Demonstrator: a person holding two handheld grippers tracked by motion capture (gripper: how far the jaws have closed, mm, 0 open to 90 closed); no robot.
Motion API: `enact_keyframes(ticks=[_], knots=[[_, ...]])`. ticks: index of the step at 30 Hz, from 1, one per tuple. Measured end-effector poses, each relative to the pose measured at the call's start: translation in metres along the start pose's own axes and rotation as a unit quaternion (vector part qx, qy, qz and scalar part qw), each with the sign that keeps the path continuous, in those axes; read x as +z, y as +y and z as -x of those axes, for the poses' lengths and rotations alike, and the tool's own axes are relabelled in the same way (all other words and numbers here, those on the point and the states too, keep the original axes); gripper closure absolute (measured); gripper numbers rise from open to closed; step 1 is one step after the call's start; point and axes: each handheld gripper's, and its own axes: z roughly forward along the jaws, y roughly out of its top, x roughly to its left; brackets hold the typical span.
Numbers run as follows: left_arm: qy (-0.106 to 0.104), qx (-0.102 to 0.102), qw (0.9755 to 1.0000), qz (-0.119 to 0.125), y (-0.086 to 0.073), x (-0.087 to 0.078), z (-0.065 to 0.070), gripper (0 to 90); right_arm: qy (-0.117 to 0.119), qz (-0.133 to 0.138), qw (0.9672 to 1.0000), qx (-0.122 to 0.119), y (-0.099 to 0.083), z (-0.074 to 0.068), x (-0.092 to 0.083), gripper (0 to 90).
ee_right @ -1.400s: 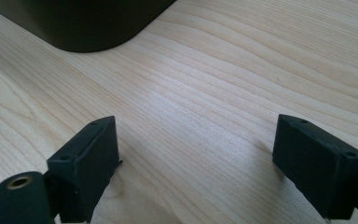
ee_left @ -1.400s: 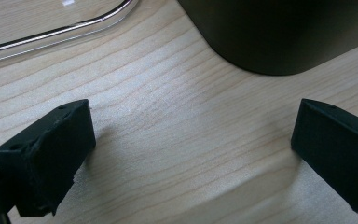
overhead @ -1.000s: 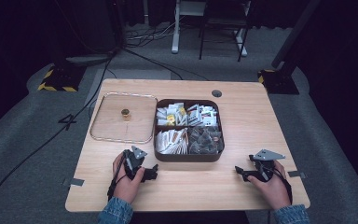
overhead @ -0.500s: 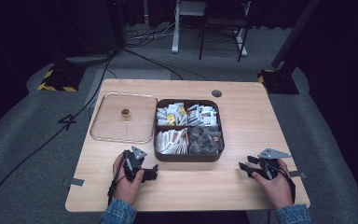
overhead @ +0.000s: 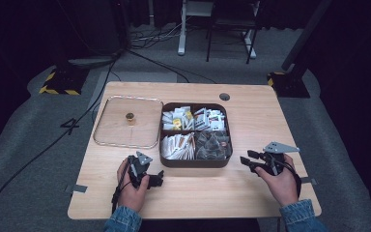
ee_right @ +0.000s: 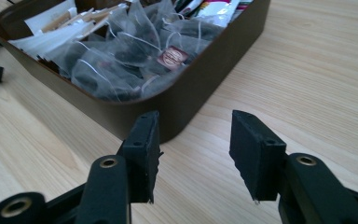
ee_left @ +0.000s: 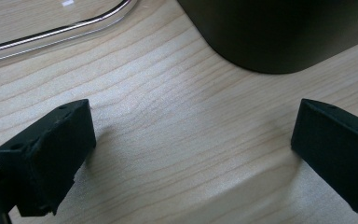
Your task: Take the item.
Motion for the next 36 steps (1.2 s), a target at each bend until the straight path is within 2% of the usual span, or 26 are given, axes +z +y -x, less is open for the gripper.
enact_keyframes(ticks=[3,9,15,24,30,36], knots=[[0.000,0.003,1.0000,0.000,0.000,0.000,-0.001,0.1,0.015,-0.008,0.9998,0.006,0.013,-0.002,0.003,53.4],[-0.003,0.004,1.0000,0.000,0.001,0.001,-0.001,0.0,0.016,-0.011,0.9998,-0.009,0.040,-0.005,0.005,54.0],[-0.001,0.003,1.0000,-0.001,0.001,0.001,-0.001,0.0,0.021,-0.008,0.9997,-0.003,0.053,-0.003,0.009,54.3],[-0.001,0.003,1.0000,-0.001,0.001,0.001,-0.001,0.0,0.017,-0.015,0.9996,-0.018,0.084,-0.001,0.034,53.8],[0.001,0.000,1.0000,0.000,0.002,0.002,0.000,0.0,0.017,-0.024,0.9993,-0.021,0.098,0.003,0.051,53.9],[0.001,0.000,1.0000,0.000,0.002,0.002,0.000,0.0,0.018,-0.030,0.9991,-0.025,0.116,0.008,0.074,54.0]])
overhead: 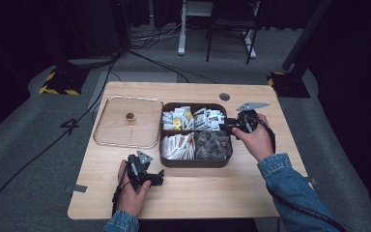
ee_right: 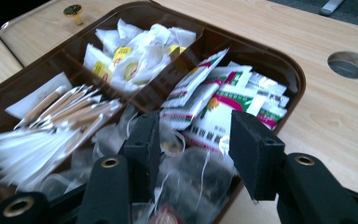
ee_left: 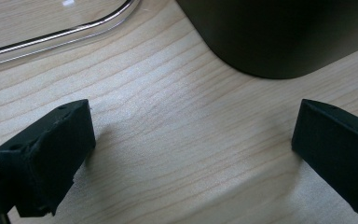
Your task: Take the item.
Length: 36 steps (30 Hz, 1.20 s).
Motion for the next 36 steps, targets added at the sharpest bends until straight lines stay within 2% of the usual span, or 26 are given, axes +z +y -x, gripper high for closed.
enact_keyframes(ticks=[10,17,22,29,36], knots=[[0.000,0.000,1.0000,0.000,0.000,0.000,0.000,0.0,-0.006,-0.016,0.9998,0.010,0.015,0.010,0.033,55.7],[0.000,0.001,1.0000,0.000,0.000,0.000,0.000,0.0,-0.001,-0.033,0.9988,0.036,0.016,0.013,0.054,57.5],[0.000,0.001,1.0000,0.001,0.001,0.001,0.000,0.0,0.004,-0.035,0.9981,0.051,0.015,0.014,0.064,58.1],[0.001,0.002,1.0000,0.001,0.001,0.001,0.000,0.0,0.007,-0.041,0.9984,0.037,0.017,0.004,0.078,58.3],[0.001,0.001,1.0000,0.001,0.001,0.001,0.000,0.0,0.011,-0.049,0.9979,0.042,0.019,-0.001,0.088,58.7]])
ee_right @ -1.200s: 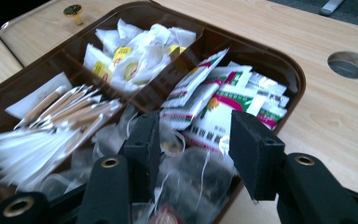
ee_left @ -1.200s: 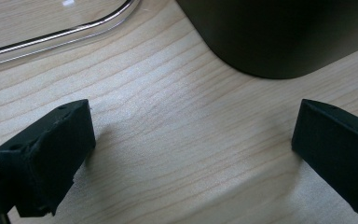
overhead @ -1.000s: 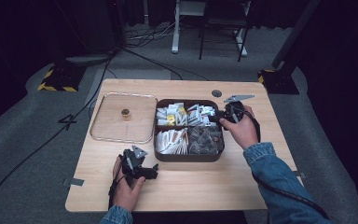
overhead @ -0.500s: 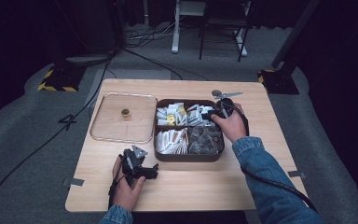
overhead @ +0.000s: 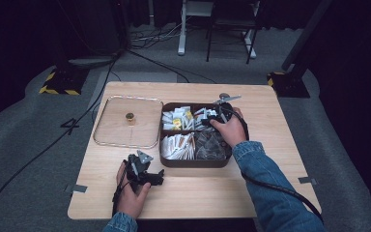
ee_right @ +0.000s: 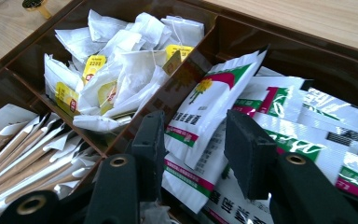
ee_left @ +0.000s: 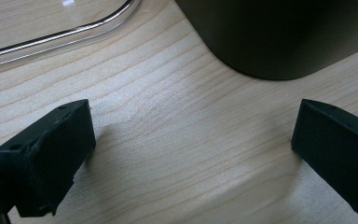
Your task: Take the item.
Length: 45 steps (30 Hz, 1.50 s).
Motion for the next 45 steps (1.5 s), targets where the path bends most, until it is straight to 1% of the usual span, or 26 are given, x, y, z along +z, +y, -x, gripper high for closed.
enact_keyframes(ticks=[1,5,9,16,19,20,25,27,29,31,34,37,38,43,44,45], knots=[[0.000,0.000,1.0000,0.000,0.000,0.000,0.000,0.0,0.001,0.000,1.0000,0.001,0.000,-0.002,0.001,58.7],[0.000,-0.001,1.0000,0.001,0.000,0.000,0.000,0.0,0.010,0.009,0.9999,-0.008,0.004,-0.010,0.001,58.7],[0.000,-0.001,1.0000,0.001,0.000,0.000,0.000,0.0,0.009,0.007,0.9998,-0.014,0.009,-0.016,0.005,58.7],[0.000,-0.001,1.0000,0.001,0.000,0.000,0.000,0.0,-0.007,-0.008,0.9999,0.006,0.012,-0.014,0.022,60.9],[0.000,-0.001,1.0000,0.001,0.000,0.000,0.000,0.0,-0.017,-0.016,0.9997,0.008,0.013,-0.013,0.027,64.0],[0.000,-0.001,1.0000,0.001,0.000,0.000,0.000,0.0,-0.019,-0.017,0.9996,0.011,0.014,-0.013,0.028,65.1],[0.000,-0.001,1.0000,0.001,0.000,0.000,0.000,0.0,-0.032,-0.020,0.9992,0.011,0.016,-0.015,0.032,72.2],[0.000,-0.001,1.0000,0.001,0.000,0.000,0.000,0.0,-0.035,-0.020,0.9990,0.019,0.016,-0.014,0.032,76.3],[0.000,-0.001,1.0000,0.001,0.000,0.000,0.000,0.0,-0.036,-0.018,0.9986,0.033,0.016,-0.014,0.031,80.7],[0.000,-0.002,1.0000,0.001,0.000,0.000,0.000,0.0,-0.039,-0.013,0.9985,0.037,0.016,-0.014,0.029,84.1],[0.000,-0.001,1.0000,0.001,0.000,0.000,0.000,0.0,-0.045,-0.011,0.9980,0.042,0.017,-0.014,0.025,85.2],[0.000,-0.001,1.0000,0.001,0.000,0.000,0.000,0.0,-0.045,-0.005,0.9978,0.048,0.017,-0.013,0.022,85.9],[0.000,-0.001,1.0000,0.001,0.000,0.000,0.000,0.0,-0.045,-0.003,0.9975,0.054,0.018,-0.013,0.018,86.0],[0.000,-0.001,1.0000,0.001,0.000,0.000,0.000,0.0,-0.040,0.012,0.9975,0.056,0.020,-0.011,0.005,86.6],[-0.001,-0.001,1.0000,0.001,0.000,0.000,0.000,0.0,-0.040,0.012,0.9975,0.056,0.020,-0.011,0.005,86.6],[-0.002,-0.001,1.0000,0.000,0.000,0.000,0.000,0.0,-0.036,0.021,0.9977,0.055,0.021,-0.010,-0.002,86.7]])
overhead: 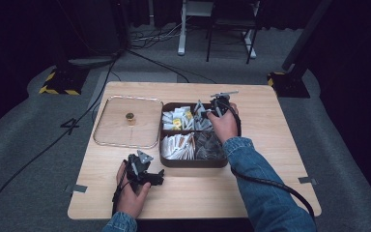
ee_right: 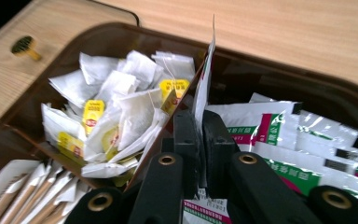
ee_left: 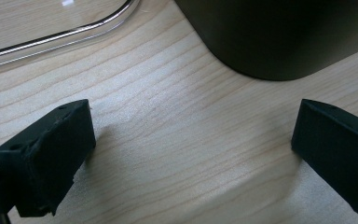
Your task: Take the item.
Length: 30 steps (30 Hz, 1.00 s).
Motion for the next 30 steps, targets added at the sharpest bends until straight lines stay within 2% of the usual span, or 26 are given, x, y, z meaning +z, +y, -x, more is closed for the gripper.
enact_keyframes(ticks=[8,11,15,21,24,25,30], knots=[[-0.001,0.004,1.0000,-0.002,0.001,0.000,0.000,0.0,0.021,0.031,0.9993,-0.001,0.001,0.005,-0.026,86.8],[-0.001,0.003,1.0000,-0.002,0.001,0.001,0.000,0.0,0.034,0.043,0.9984,-0.008,0.000,0.005,-0.042,86.8],[-0.001,0.003,1.0000,-0.002,0.001,0.001,0.000,0.0,0.043,0.050,0.9977,-0.017,-0.002,0.004,-0.053,86.8],[-0.001,0.003,1.0000,-0.002,0.001,0.001,0.000,0.0,0.068,0.065,0.9953,-0.025,-0.009,0.003,-0.082,86.9],[-0.001,0.003,1.0000,-0.002,0.001,0.001,0.000,0.0,0.072,0.069,0.9947,-0.025,-0.011,0.004,-0.091,86.8],[-0.001,0.003,1.0000,-0.002,0.001,0.001,0.000,0.0,0.077,0.073,0.9940,-0.025,-0.014,0.005,-0.100,86.8],[-0.001,0.003,1.0000,-0.002,0.001,0.001,0.000,0.0,0.085,0.078,0.9930,-0.024,-0.024,0.008,-0.121,86.8]])
